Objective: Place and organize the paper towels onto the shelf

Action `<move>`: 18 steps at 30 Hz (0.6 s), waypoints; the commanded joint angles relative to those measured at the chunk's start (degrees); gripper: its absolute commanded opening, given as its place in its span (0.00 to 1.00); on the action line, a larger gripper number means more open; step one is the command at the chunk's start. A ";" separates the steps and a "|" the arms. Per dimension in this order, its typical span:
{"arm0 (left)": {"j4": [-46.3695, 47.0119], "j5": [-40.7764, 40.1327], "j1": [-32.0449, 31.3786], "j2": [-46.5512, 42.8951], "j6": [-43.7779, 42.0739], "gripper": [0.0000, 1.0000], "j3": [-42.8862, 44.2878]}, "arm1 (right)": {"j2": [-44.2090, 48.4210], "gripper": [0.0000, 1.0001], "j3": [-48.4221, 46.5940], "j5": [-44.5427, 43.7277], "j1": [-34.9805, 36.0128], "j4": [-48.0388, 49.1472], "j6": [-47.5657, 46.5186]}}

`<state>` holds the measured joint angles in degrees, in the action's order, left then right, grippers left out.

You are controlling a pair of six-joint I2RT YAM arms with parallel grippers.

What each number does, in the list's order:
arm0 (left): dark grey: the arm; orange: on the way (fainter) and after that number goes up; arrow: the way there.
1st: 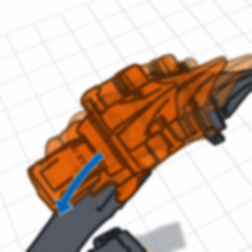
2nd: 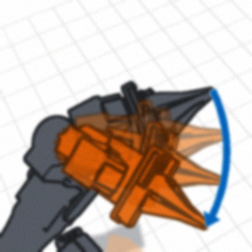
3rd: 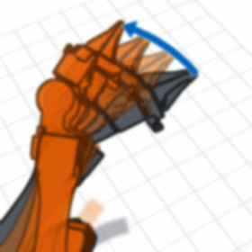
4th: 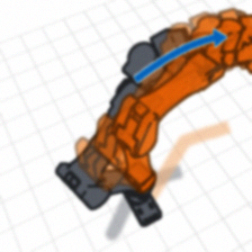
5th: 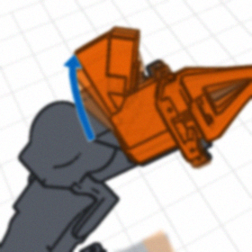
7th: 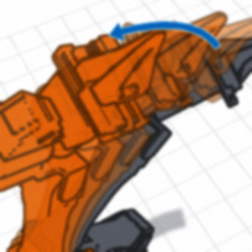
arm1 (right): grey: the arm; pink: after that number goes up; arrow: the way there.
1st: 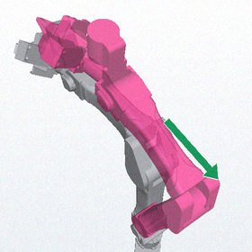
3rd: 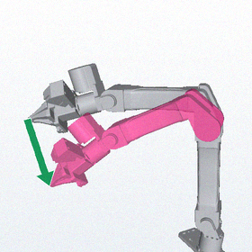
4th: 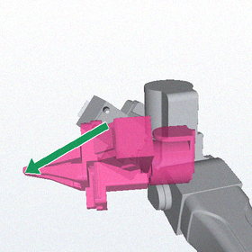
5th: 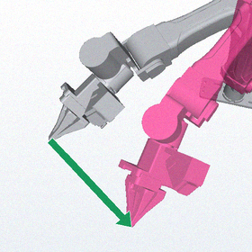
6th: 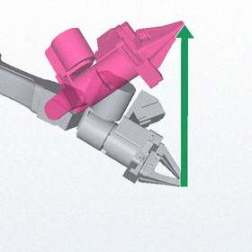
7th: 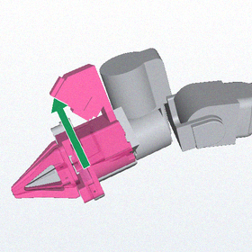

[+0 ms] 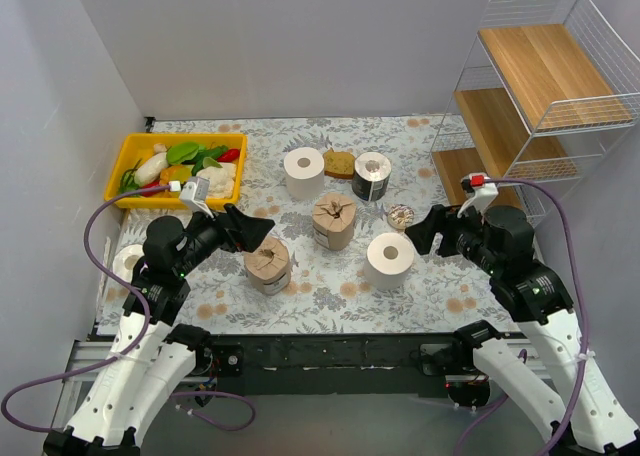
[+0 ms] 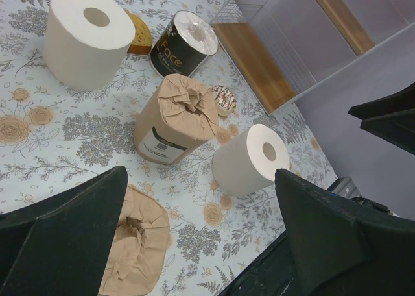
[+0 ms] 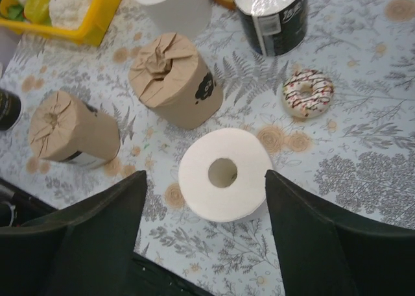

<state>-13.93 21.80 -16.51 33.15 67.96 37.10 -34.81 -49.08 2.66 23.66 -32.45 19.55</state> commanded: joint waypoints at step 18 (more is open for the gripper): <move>-0.66 -2.11 0.08 -1.15 -0.38 0.98 0.25 | -28.72 0.65 -6.29 -21.72 28.54 -9.30 4.71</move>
<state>-14.17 20.71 -16.51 32.75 67.96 37.10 -60.14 -50.87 -8.60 48.34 -40.03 22.46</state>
